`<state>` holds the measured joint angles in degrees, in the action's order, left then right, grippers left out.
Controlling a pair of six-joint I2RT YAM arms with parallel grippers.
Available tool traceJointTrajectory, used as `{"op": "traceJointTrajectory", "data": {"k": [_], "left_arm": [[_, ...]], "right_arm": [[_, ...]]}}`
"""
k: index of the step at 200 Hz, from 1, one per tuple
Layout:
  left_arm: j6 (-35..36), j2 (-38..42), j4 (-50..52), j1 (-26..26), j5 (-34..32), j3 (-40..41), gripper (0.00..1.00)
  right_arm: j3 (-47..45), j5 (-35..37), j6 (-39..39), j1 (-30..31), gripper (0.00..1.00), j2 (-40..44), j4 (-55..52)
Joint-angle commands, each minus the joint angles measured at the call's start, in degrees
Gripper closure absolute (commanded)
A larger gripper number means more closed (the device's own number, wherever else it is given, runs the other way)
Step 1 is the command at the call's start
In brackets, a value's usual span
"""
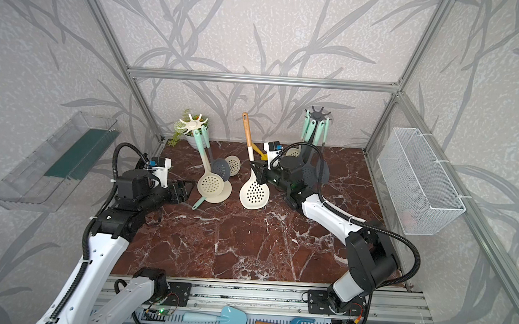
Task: Hang the skimmer on the kitchen utensil rack
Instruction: Pick up the skimmer from the center of the board.
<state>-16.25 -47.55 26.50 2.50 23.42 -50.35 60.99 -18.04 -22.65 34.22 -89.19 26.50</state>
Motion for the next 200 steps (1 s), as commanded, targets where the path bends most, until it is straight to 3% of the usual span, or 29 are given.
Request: {"op": "traceJointTrajectory", "data": {"k": [1,35,115,200], "left_arm": [[-0.01,0.4,-4.37,-0.22,7.03,0.88,0.3],[-0.07,0.68,-6.6,-0.24,11.93,1.17,0.3],[-3.52,4.3,-11.49,-0.23,16.5,0.54,0.32],[-19.94,4.66,-29.06,0.45,17.21,1.02,0.31]], "right_arm": [[-1.6,-2.81,2.04,1.18,1.0,3.28,7.31],[-3.08,-3.49,2.68,3.63,1.0,5.31,10.22],[-4.32,-1.1,6.39,11.37,1.0,7.18,12.32],[-2.65,0.29,7.98,16.79,1.0,5.87,12.81]]}}
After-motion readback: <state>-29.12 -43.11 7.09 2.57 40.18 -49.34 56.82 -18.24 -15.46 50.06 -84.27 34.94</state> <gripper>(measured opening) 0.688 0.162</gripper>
